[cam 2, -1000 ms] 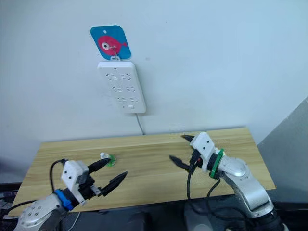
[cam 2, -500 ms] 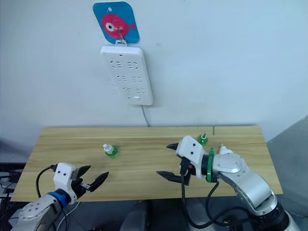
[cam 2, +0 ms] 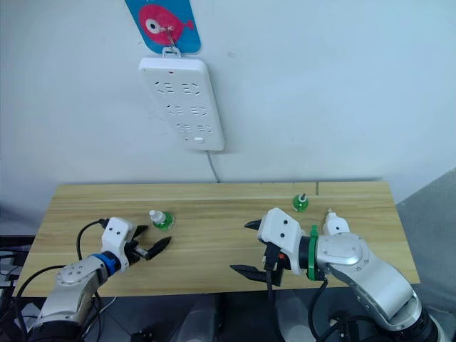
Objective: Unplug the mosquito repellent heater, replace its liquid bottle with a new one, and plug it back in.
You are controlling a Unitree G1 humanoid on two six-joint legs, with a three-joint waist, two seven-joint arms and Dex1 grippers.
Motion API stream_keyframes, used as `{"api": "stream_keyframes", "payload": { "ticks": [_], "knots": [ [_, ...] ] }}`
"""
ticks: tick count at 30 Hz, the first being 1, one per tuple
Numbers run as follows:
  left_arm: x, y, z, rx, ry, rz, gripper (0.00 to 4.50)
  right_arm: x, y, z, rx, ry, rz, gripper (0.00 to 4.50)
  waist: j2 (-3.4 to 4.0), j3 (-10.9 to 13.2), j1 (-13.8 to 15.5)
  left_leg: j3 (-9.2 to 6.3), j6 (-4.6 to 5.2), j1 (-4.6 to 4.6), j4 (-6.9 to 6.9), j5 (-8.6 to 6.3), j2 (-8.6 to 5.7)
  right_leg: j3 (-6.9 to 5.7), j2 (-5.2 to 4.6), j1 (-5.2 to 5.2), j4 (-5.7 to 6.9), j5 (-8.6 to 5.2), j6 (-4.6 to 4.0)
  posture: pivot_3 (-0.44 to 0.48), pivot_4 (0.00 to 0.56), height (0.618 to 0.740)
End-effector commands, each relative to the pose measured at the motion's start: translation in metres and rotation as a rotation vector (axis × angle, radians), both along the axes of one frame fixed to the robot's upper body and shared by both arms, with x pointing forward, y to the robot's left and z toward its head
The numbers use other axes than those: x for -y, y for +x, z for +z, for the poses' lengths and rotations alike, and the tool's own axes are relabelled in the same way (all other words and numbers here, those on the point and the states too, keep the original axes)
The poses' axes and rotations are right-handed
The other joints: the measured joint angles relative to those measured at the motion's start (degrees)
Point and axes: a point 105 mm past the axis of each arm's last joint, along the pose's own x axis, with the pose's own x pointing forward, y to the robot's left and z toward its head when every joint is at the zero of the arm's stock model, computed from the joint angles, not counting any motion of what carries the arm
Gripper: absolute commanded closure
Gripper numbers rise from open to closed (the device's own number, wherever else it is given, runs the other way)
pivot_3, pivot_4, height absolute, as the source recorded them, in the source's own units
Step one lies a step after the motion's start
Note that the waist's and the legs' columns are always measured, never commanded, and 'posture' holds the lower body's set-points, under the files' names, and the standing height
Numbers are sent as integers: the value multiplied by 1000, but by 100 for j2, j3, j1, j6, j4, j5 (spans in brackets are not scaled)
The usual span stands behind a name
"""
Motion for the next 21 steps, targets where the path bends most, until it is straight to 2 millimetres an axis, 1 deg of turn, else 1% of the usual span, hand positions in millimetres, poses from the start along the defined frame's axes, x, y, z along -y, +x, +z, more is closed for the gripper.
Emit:
{"api": "stream_keyframes", "payload": {
  "ticks": [1,5,11,14,21],
  "knots": [
    [6,2,-8,-12,6,-16,0,-5,-12,13,40,31,27,27,0,11,-3,1,0,0,0,0,0,1,-2,0,-1,1,4,-142,378,740],
    [11,4,-8,-17,-9,-39,0,-5,-13,13,32,32,24,27,3,35,-12,3,0,-2,-2,0,0,1,-15,1,-6,3,11,-150,384,740],
    [2,-7,-8,-25,-13,-29,0,-5,-9,14,35,39,9,27,7,40,-28,7,0,-2,-7,0,0,3,-23,1,-15,1,16,-146,374,740],
    [2,-9,-10,-34,-18,-35,0,-6,-7,16,39,46,1,27,9,41,-28,9,0,-2,-11,0,0,5,-24,0,-22,1,17,-146,374,740],
    [10,4,-5,16,-34,-8,0,-4,-5,18,31,53,-15,27,19,49,-22,9,-1,-16,-14,1,0,3,-25,1,-58,6,32,-140,368,740]
  ]
}}
